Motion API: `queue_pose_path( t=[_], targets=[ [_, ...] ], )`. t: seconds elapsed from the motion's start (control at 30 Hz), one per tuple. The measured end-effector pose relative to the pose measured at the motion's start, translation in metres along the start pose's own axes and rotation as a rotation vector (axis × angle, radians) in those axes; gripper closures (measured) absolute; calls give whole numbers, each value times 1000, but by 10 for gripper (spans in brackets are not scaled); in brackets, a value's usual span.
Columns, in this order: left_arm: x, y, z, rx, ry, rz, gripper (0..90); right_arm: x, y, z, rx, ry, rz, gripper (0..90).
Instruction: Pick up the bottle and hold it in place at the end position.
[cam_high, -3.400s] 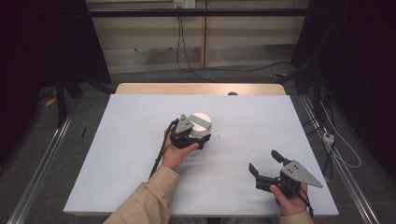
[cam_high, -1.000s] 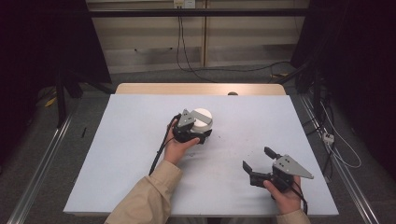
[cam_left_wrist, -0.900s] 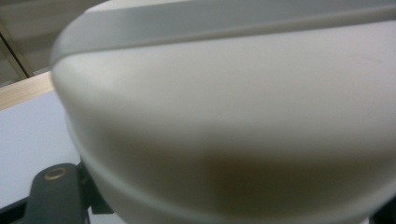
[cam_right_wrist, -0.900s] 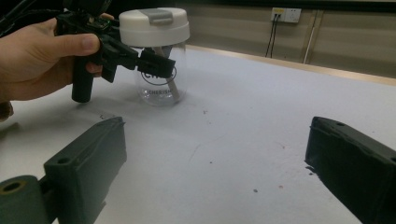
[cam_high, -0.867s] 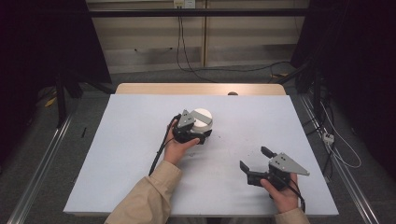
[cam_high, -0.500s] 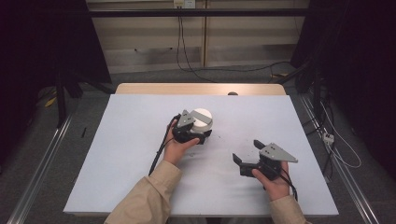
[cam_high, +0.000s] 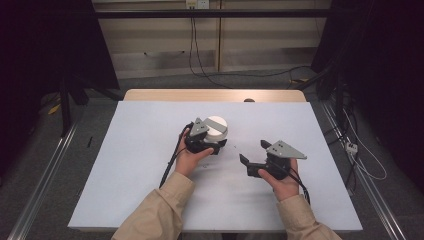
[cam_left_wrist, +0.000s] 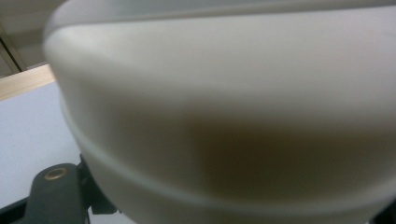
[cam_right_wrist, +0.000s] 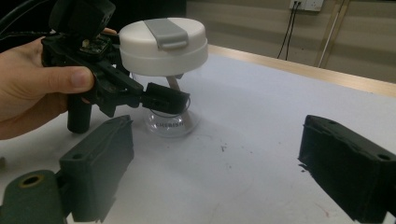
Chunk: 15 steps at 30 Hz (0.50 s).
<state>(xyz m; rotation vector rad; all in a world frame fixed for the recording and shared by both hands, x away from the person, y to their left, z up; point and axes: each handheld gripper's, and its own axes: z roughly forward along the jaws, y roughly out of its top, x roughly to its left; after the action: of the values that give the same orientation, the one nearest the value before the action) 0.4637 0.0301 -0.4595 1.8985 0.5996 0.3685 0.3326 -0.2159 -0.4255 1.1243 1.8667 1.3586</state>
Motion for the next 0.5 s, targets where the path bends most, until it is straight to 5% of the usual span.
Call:
queue_pose_path(
  t=[0.2, 0.5],
  targets=[
    [0, 0, 1, 0, -1, -5, 184, 1, 7, 8, 9, 4, 7, 189],
    [1, -1, 2, -3, -2, -13, 184, 3, 20, 20, 38, 43, 33, 429]
  ],
)
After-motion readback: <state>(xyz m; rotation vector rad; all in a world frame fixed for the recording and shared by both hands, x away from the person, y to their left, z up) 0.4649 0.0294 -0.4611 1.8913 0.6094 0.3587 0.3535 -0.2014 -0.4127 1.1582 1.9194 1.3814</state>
